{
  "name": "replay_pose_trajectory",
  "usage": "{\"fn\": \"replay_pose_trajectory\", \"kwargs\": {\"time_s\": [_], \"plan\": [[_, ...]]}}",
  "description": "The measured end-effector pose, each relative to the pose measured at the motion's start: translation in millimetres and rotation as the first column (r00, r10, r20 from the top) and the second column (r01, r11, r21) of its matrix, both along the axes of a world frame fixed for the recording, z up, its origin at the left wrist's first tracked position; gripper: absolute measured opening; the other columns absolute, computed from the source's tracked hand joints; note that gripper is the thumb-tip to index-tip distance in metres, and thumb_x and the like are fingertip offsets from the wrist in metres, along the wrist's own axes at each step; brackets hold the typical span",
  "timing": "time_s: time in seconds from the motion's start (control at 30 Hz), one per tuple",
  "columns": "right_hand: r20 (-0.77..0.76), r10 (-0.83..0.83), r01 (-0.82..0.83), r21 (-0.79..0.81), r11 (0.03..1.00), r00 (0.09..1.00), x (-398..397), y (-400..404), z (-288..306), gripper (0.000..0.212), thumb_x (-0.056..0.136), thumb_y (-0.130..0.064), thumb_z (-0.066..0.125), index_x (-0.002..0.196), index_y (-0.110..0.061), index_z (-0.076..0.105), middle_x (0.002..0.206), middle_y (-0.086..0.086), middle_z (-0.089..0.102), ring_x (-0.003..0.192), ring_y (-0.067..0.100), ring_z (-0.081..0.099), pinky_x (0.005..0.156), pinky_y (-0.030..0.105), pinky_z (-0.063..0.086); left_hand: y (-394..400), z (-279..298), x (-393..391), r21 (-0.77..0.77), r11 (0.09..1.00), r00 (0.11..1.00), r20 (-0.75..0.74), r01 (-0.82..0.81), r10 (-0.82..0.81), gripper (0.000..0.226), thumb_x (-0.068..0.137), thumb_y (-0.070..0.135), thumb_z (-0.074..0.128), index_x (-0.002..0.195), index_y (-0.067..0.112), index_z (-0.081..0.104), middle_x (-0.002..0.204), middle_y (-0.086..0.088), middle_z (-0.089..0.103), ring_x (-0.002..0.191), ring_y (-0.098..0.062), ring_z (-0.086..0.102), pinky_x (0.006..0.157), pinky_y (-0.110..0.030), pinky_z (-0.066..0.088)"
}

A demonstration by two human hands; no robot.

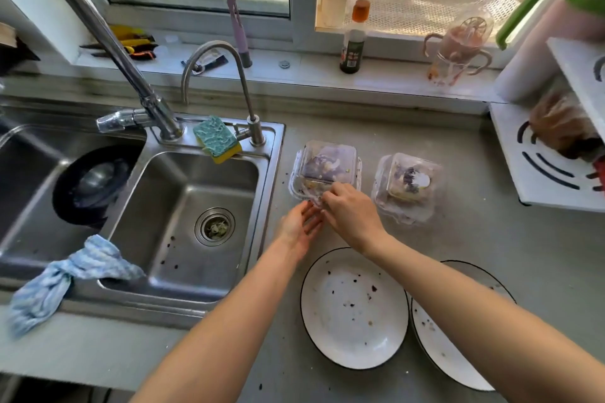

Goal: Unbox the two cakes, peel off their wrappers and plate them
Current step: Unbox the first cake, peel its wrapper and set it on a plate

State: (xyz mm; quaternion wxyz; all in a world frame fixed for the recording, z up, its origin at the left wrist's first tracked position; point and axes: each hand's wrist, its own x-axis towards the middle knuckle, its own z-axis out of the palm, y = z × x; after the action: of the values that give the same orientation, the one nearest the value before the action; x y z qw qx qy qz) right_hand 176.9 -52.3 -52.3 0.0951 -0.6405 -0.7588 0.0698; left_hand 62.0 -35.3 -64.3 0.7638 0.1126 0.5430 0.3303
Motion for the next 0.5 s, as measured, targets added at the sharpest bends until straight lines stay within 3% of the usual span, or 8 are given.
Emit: {"fn": "replay_pose_trajectory", "kwargs": {"time_s": [0.1, 0.3, 0.43, 0.5], "plan": [[0.061, 0.022, -0.022, -0.004, 1.0, 0.998, -3, 3, 3, 0.015, 0.082, -0.019, 0.064, 0.075, -0.006, 0.063, 0.078, 0.013, 0.062, 0.07, 0.033, 0.062, 0.049, 0.036, 0.047, -2, -4, -3, -0.013, 1.0, 1.0, -0.006, 0.003, -0.003, 0.02, 0.097, 0.015, 0.046, 0.085, 0.011, 0.061, 0.083, -0.004, 0.061, 0.076, -0.014, 0.058, 0.075, -0.025, 0.049], [0.069, 0.054, -0.053, -0.008, 0.999, 0.996, -7, 8, 3, 0.022, 0.093, -0.025, 0.051, 0.086, -0.008, 0.063, 0.088, 0.01, 0.062, 0.079, 0.03, 0.061, 0.053, 0.034, 0.041, -1, -4, -11, -0.01, 1.0, 1.0, 0.013, -0.022, 0.022, 0.017, 0.096, 0.011, 0.049, 0.087, 0.009, 0.063, 0.084, -0.006, 0.064, 0.078, -0.016, 0.061, 0.076, -0.026, 0.05], [0.216, 0.161, -0.168, 0.011, 0.986, 0.963, -14, 11, 6, 0.006, 0.072, -0.004, 0.066, 0.072, -0.009, 0.062, 0.072, 0.007, 0.064, 0.06, 0.025, 0.063, 0.041, 0.03, 0.045, 1, -2, -13, 0.004, 0.999, 0.999, 0.028, -0.038, 0.038, 0.018, 0.097, 0.01, 0.047, 0.087, 0.009, 0.063, 0.084, -0.006, 0.064, 0.076, -0.015, 0.06, 0.072, -0.024, 0.051], [0.316, 0.231, -0.261, 0.053, 0.964, 0.92, -14, 13, 7, 0.011, 0.071, -0.001, 0.055, 0.071, -0.008, 0.063, 0.067, 0.007, 0.063, 0.054, 0.022, 0.062, 0.04, 0.03, 0.046, 2, -2, -13, 0.004, 0.999, 0.998, 0.041, -0.051, 0.051, 0.019, 0.098, 0.01, 0.046, 0.089, 0.01, 0.062, 0.084, -0.005, 0.063, 0.074, -0.013, 0.06, 0.067, -0.023, 0.051]]}}
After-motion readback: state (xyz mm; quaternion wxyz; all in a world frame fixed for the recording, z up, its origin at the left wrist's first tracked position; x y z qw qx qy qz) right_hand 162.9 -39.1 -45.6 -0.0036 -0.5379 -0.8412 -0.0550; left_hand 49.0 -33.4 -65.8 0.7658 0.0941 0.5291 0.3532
